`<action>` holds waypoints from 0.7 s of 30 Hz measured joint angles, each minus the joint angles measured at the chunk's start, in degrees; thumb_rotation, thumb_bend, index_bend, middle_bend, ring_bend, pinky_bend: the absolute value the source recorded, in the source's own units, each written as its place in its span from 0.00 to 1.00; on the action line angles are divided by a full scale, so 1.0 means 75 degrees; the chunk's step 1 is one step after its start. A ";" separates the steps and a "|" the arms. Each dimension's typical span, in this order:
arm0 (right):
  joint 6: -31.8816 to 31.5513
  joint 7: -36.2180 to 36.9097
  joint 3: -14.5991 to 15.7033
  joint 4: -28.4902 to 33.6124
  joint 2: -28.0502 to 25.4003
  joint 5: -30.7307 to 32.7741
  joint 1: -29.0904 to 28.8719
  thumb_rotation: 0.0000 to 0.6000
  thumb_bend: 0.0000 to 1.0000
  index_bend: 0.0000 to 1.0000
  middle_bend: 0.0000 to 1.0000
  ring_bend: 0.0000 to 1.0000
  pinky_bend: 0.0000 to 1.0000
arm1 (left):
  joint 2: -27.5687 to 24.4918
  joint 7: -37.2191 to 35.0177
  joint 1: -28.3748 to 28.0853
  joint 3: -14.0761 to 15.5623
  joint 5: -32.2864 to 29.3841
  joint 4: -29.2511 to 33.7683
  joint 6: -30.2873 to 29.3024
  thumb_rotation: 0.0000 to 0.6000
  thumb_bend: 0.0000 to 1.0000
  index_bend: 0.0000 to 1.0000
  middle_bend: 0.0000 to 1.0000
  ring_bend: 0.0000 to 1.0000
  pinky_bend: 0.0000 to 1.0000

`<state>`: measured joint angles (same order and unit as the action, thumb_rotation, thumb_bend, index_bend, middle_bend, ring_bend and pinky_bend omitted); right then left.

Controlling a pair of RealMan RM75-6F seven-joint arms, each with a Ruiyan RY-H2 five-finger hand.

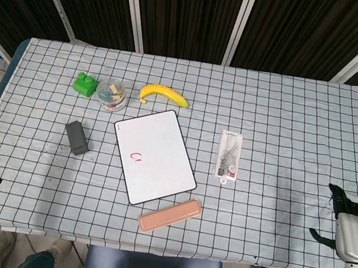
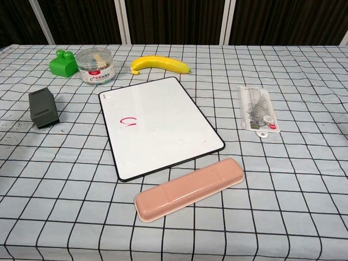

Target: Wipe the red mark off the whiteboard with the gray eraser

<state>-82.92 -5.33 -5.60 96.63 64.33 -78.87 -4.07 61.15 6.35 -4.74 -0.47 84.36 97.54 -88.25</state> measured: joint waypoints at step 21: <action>0.0049 0.0031 0.0012 0.0038 -0.0009 -0.0004 -0.0004 1.00 0.05 0.07 0.13 0.21 0.21 | -0.0030 0.0073 0.0094 -0.0092 -0.0038 0.0123 0.0104 1.00 0.15 0.05 0.12 0.00 0.04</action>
<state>-82.55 -5.10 -5.51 96.91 64.26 -78.90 -4.10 60.92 6.89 -4.03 -1.16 84.07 98.46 -87.47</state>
